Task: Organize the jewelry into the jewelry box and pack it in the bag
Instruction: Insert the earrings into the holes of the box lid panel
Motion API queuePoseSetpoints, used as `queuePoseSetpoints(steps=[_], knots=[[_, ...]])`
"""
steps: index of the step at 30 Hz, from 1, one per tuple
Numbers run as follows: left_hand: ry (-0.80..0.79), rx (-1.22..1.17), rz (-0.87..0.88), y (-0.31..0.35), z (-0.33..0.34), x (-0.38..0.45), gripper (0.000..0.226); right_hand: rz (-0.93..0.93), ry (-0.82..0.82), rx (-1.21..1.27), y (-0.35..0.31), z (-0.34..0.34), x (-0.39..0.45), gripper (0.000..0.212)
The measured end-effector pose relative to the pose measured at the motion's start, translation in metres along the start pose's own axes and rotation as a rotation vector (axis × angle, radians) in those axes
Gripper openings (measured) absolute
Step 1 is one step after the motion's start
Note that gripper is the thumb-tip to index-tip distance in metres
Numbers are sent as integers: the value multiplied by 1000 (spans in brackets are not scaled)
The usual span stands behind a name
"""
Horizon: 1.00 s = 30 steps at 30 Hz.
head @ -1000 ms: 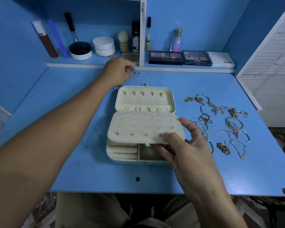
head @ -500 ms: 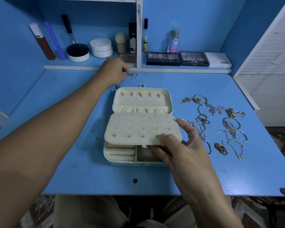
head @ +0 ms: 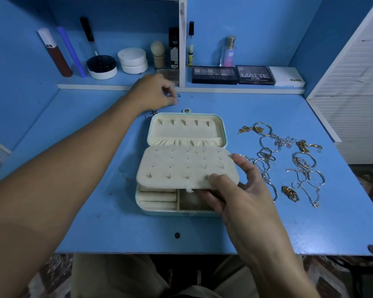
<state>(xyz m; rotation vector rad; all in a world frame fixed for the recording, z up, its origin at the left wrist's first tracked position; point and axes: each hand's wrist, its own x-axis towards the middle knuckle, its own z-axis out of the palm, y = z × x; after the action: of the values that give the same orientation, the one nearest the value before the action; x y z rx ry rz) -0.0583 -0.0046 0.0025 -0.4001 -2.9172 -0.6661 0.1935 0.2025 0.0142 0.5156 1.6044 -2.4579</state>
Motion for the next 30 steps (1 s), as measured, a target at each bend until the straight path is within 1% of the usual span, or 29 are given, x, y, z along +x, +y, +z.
queuePoseSetpoints(steps=[5, 7, 9, 12, 15, 18, 22, 25, 30], knots=[[-3, 4, -28, 5, -1, 1, 11, 5, -2, 17, 0, 0, 0, 46], [-18, 17, -11, 6, 0, 1, 10, 8, -1, 26, 0, 0, 0, 47], [4, 25, 6, 6, 1, -1, 10, 8, 2, 32, 1, 0, 1, 46], [91, -59, -30, 7, 1, -5, 13, 12, 1, 29, 1, 0, 1, 45], [102, -153, -71, 13, -7, -13, 9, 12, -1, 32, 1, 0, 1, 45], [24, -267, -72, 25, -17, -25, 4, 11, 3, 29, 1, 0, 0, 45], [-96, -390, -20, 48, -27, -48, 9, 12, 1, 43, 0, 1, -1, 47], [-207, -400, 35, 65, -35, -65, 8, 10, -6, 56, -1, 1, -1, 47], [-447, -447, 124, 92, -47, -95, 9, 6, -11, 63, -2, 2, -2, 47]])
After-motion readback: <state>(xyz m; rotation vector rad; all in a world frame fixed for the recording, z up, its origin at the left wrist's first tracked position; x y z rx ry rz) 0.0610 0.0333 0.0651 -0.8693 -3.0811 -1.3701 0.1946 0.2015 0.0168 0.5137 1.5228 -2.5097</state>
